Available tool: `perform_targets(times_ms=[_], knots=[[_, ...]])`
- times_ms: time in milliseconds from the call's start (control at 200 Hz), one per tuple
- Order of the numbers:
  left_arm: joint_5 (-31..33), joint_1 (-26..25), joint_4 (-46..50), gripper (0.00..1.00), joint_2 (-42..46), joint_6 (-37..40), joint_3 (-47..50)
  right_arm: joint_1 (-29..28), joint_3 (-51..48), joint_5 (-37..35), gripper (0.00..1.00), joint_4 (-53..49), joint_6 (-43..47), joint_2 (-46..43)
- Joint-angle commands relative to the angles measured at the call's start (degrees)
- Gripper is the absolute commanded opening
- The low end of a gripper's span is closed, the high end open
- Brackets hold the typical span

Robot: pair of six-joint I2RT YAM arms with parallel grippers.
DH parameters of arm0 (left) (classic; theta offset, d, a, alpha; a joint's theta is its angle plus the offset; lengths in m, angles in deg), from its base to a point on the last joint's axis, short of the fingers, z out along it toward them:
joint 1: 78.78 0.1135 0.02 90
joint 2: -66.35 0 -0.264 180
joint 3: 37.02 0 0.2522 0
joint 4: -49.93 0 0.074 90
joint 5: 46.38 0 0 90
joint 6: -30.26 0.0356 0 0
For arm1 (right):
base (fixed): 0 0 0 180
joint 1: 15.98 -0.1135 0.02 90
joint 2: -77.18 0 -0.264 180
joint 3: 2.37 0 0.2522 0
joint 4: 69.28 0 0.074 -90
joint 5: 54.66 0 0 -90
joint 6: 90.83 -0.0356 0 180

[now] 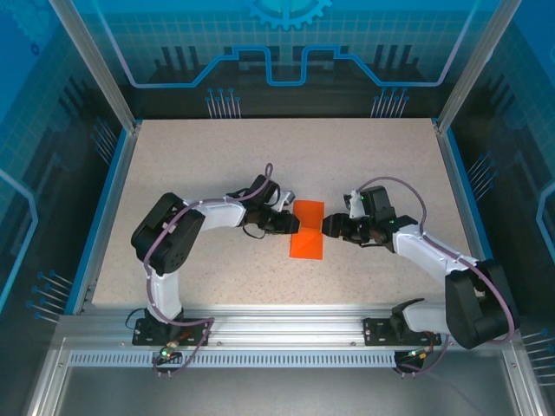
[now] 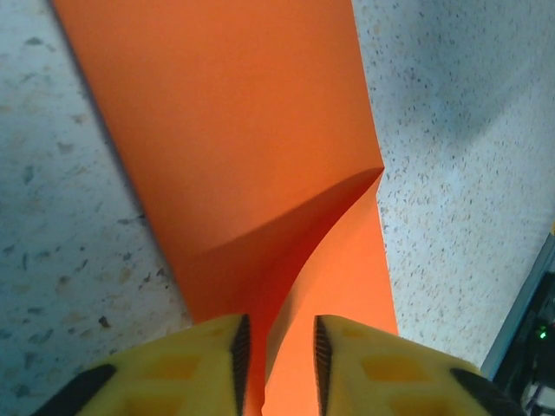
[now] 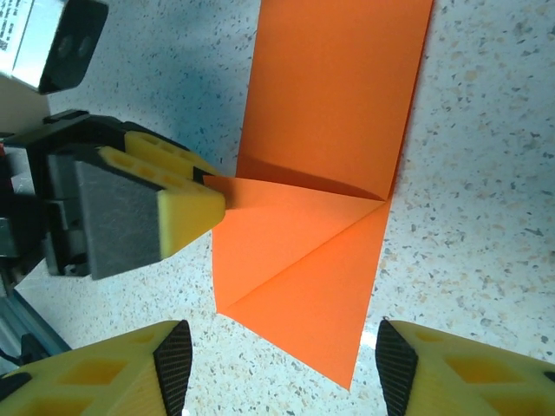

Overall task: Fold a paper plane with a square sheet of paper (fold left side to right side)
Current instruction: Turn over the paper at the center of the table.

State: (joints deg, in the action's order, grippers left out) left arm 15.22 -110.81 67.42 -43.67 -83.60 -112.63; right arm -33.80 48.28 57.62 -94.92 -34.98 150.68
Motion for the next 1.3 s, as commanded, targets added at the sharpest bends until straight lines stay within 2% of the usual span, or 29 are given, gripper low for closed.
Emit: perform_targets(times_ms=[0, 110, 525, 645, 975, 1065, 1150, 1291], knots=[[-1.45, 0.43, -0.67, 0.19, -0.64, 0.77, -1.46, 0.48, -0.85, 2.29, 0.61, 0.85, -0.65, -0.47], [0.34, 0.4, -0.21, 0.12, 0.96, 1.47, -0.42, 0.35, -0.09, 3.19, 0.62, 0.8, -0.91, 1.95], [2.87, 0.4, -0.12, 0.13, 4.36, 1.53, 1.97, -4.22, 3.36, 7.4, 0.58, 10.05, -5.9, 14.18], [3.33, 0.41, 0.13, 0.14, 4.58, 1.57, 2.16, -4.83, 4.29, 8.11, 0.54, 11.86, -7.69, 17.5], [4.51, 0.45, 0.24, 0.07, 5.25, 1.69, 3.12, -5.96, 5.38, 8.59, 0.52, 14.5, -9.9, 22.43], [4.46, 0.46, 0.14, 0.07, 5.25, 1.68, 3.13, -6.34, 5.74, 9.7, 0.48, 16.46, -10.57, 23.94], [4.71, 0.44, 0.14, 0.09, 5.45, 1.57, 3.18, -6.78, 6.82, 10.15, 0.4, 17.0, -10.79, 25.31], [5.36, 0.63, 0.13, 0.2, 6.55, 1.23, 3.4, -6.87, 7.57, 9.56, 0.23, 17.02, -10.03, 25.11]])
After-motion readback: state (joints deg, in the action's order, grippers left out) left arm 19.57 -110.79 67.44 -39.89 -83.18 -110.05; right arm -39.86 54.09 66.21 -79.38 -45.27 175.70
